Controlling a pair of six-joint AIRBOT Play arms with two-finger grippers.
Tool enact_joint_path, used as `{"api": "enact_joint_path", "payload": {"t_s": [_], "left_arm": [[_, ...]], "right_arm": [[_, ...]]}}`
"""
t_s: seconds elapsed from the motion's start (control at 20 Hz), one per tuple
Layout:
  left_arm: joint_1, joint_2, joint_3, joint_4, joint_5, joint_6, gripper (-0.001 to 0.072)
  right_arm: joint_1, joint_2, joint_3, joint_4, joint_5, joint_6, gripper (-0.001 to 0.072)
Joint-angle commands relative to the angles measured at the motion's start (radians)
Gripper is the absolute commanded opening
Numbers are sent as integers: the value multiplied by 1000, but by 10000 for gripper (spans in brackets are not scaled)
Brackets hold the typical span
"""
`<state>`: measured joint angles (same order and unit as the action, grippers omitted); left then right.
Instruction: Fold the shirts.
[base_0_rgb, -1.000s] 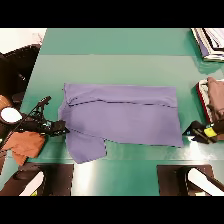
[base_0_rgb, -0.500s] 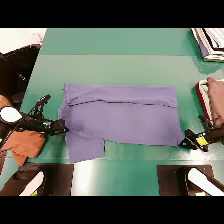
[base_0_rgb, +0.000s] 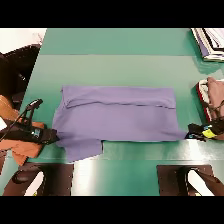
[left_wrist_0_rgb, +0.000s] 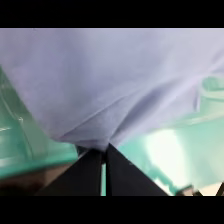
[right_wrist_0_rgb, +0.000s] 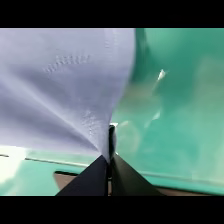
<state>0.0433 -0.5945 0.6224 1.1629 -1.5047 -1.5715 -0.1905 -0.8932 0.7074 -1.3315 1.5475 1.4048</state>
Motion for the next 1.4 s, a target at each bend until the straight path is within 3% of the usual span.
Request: {"api": "enact_joint_path", "payload": {"t_s": [0.0, 0.15, 0.35, 0.65, 0.9, 0.95, 1.0, 1.05, 1.1, 1.2, 1.25, 1.3, 1.35], "left_arm": [[0, 57, 53, 20, -50, -44, 23], [0, -56, 139, 20, 116, 8, 22], [0, -327, 274, 20, 308, 74, 24], [0, -707, 505, 20, 447, 99, 25], [0, -772, 534, 19, 502, 113, 39], [0, -772, 536, 18, 501, 113, 317], [0, -771, 537, 10, 499, 112, 589], [0, -770, 542, 8, 486, 105, 608], [0, -770, 553, 7, 463, 105, 612], [0, -768, 580, 5, 404, 106, 608], [0, -766, 585, -2, 380, 108, 386], [0, -765, 585, -3, 364, 126, 119], [0, -766, 584, -10, 355, 140, 33]], "right_arm": [[24, 109, 94, -49, 48, 21, 16], [87, 27, 214, -49, -6, 21, 16], [174, -221, 386, -48, -110, 20, 16], [220, -560, 658, -44, -134, 20, 18], [192, -741, 834, 105, -134, 17, 19], [179, -766, 860, 146, -132, 2, 36], [167, -785, 883, 190, -131, -5, 183], [150, -797, 899, 230, -127, -9, 395], [131, -797, 901, 269, -117, -23, 471], [86, -797, 900, 290, -53, -54, 471], [57, -794, 887, 290, -15, -73, 471], [27, -785, 853, 291, 2, -87, 471], [0, -777, 809, 291, 0, -90, 472]]}}
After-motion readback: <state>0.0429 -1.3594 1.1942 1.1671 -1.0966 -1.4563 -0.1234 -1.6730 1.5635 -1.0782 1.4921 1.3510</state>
